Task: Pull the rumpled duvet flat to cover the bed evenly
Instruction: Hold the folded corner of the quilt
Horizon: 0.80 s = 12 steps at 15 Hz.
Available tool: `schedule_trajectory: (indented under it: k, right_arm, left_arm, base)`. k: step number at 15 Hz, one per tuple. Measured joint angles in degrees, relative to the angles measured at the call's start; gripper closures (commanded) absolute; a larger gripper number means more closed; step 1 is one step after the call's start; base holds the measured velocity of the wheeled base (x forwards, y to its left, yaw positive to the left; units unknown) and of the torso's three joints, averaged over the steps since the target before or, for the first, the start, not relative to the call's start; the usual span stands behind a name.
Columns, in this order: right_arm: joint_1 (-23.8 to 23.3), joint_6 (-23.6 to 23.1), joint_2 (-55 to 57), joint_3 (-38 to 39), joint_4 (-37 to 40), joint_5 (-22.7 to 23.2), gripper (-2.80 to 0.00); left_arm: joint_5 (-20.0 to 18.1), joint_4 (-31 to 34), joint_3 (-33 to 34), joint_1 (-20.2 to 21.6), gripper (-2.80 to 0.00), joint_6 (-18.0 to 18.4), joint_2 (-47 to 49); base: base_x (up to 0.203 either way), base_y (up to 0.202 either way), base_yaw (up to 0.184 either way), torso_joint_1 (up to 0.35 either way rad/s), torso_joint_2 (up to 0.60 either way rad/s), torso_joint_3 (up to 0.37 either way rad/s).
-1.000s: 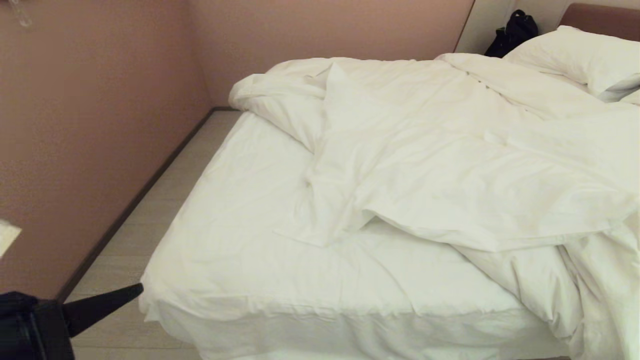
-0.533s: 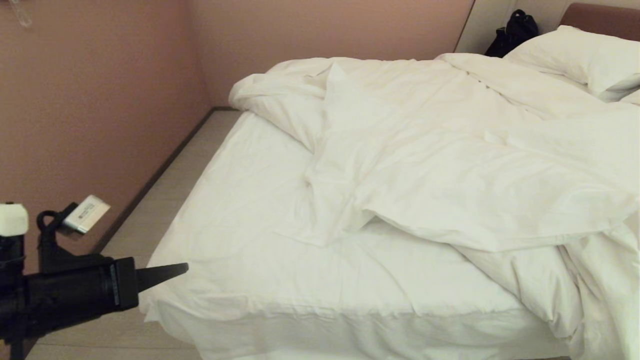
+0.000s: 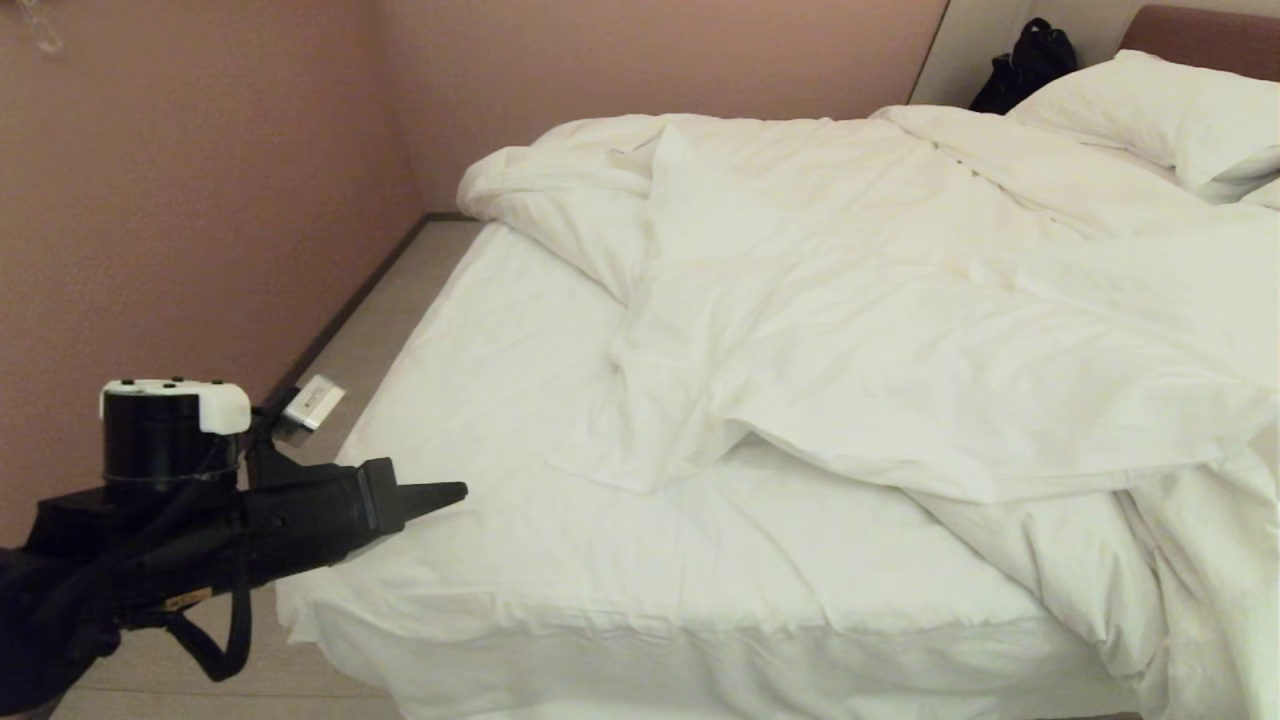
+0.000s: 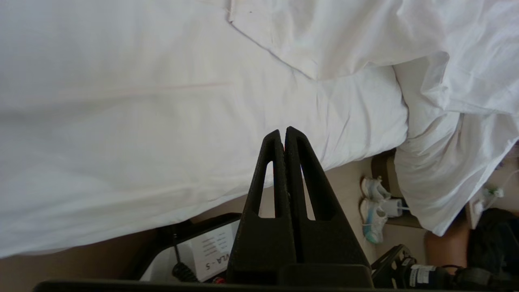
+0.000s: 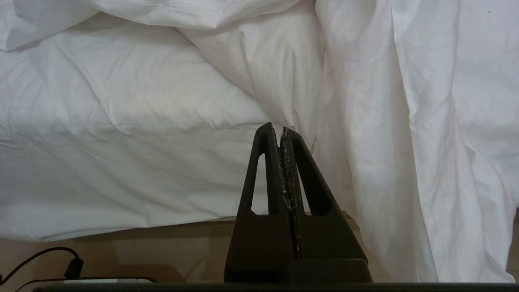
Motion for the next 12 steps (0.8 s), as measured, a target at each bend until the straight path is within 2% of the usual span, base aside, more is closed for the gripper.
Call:
schedule_trajectory:
  k: [5,8,9,12]
  right_arm:
    - [0.0,-0.02,0.0,0.0,0.0,-0.05,0.0]
    - [0.0,0.0,0.0,0.0,0.0,0.05,0.0]
    - [0.0,0.0,0.0,0.0,-0.03,0.02,0.0]
    - [0.0,0.0,0.0,0.0,-0.03,-0.02,0.0]
  left_arm:
    - [1.06,-0.4,-3.12,-5.41,0.0,0.12,6.19]
    - [3.73,-0.51,-6.23,-8.55,0.0,0.57,9.73]
    - [4.04,-0.49,-7.37,-9.27,0.0,1.21,10.68]
    - [4.93,-0.37,-10.34,-10.99,0.0,7.29,13.51]
  base:
    - [0.0,0.0,0.0,0.0,0.0,0.0]
    - [0.0,0.0,0.0,0.0,0.0,0.0]
    - [0.0,0.0,0.0,0.0,0.0,0.0]
    - [0.0,0.0,0.0,0.0,0.0,0.0]
